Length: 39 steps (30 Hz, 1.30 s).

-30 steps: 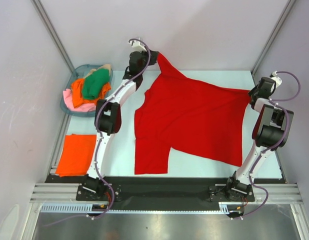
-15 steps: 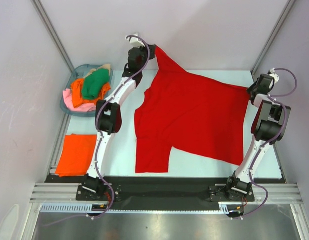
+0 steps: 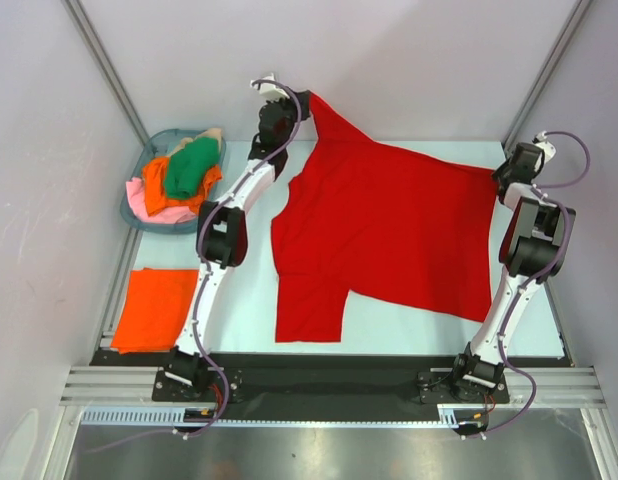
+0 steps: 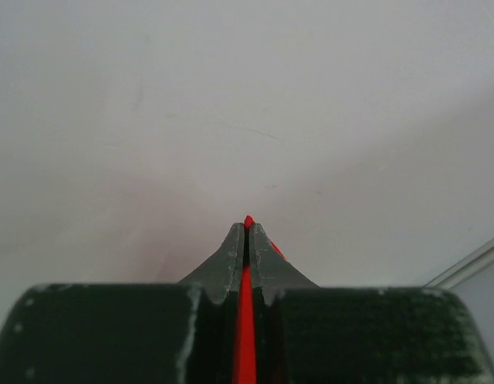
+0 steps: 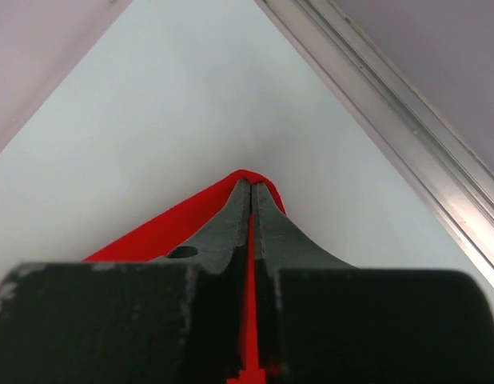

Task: Fold and stack the t-shirts
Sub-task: Flatten the tshirt out

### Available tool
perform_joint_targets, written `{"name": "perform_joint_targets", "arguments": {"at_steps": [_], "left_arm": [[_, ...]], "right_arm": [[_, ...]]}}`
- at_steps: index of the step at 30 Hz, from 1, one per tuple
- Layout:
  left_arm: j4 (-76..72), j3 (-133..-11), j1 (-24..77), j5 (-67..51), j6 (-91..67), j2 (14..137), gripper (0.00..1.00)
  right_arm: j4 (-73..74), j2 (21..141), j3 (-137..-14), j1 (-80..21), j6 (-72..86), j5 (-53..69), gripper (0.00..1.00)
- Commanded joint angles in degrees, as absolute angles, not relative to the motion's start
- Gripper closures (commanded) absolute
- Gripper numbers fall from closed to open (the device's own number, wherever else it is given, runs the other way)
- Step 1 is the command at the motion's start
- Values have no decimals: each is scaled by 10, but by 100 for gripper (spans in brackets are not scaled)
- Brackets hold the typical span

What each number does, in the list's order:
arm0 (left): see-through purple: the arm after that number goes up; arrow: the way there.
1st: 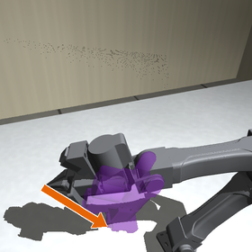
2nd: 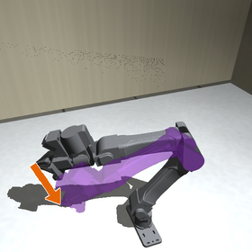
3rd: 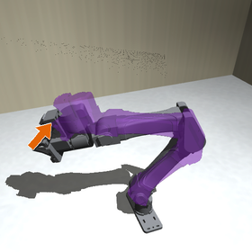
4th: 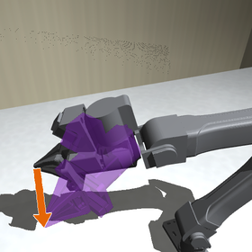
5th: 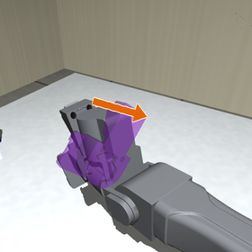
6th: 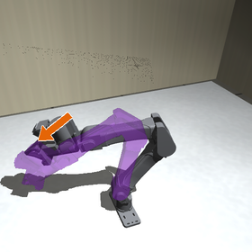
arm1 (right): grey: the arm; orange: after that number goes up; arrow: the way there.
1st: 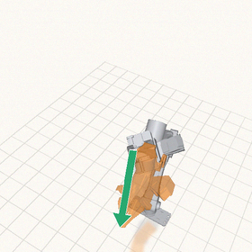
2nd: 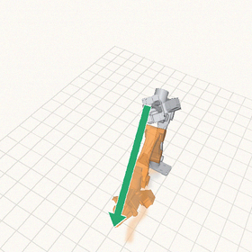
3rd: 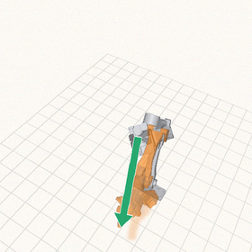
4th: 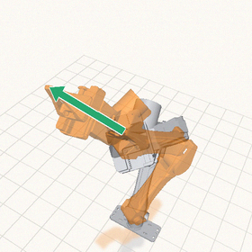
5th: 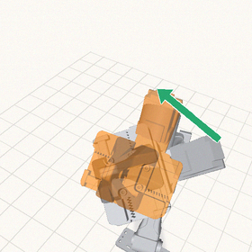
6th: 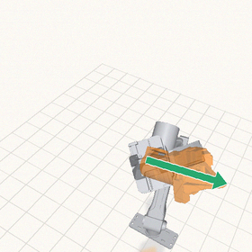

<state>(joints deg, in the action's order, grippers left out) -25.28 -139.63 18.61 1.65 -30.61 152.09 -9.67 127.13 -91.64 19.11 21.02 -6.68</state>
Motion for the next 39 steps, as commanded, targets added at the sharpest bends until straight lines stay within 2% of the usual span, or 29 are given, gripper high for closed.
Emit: {"name": "perform_joint_targets", "arguments": {"at_steps": [1,3,4,6,7,9,10,12,13,18,22,29,30,33,39], "left_arm": [[-284,-1469,201,41,-314,1551,87],[-252,-1497,206,39,-295,1566,70],[-234,-1496,204,37,-270,1562,54],[-167,-1471,199,28,-242,1524,39],[-125,-1450,190,24,-224,1501,33],[-92,-1363,180,16,-215,1424,30],[-60,-1332,172,19,-202,1397,29],[-29,-1245,170,23,-186,1325,28],[-5,-1220,169,24,-176,1306,28],[90,-1042,169,11,-184,1203,31],[121,-933,179,77,-184,1149,32],[147,-821,177,79,-218,1109,39],[153,-816,174,88,-228,1111,40],[168,-795,171,77,-254,1116,53],[124,-763,168,32,-265,1127,53]], "right_arm": [[-89,1287,-956,192,220,-131,98],[-63,1295,-972,193,229,-161,86],[-30,1298,-1003,199,229,-167,82],[30,1307,-1036,203,221,-169,71],[42,1308,-1047,203,215,-172,61],[91,1305,-1079,200,196,-173,58],[110,1296,-1088,198,193,-180,53],[140,1279,-1086,180,192,-184,49],[141,1247,-1071,163,191,-174,42],[163,1153,-967,107,183,-124,33],[152,1065,-850,70,224,-48,32],[175,968,-730,-42,205,17,35],[178,955,-717,-55,206,31,35],[179,925,-676,-129,206,43,37],[170,890,-614,-213,207,34,38]]}}
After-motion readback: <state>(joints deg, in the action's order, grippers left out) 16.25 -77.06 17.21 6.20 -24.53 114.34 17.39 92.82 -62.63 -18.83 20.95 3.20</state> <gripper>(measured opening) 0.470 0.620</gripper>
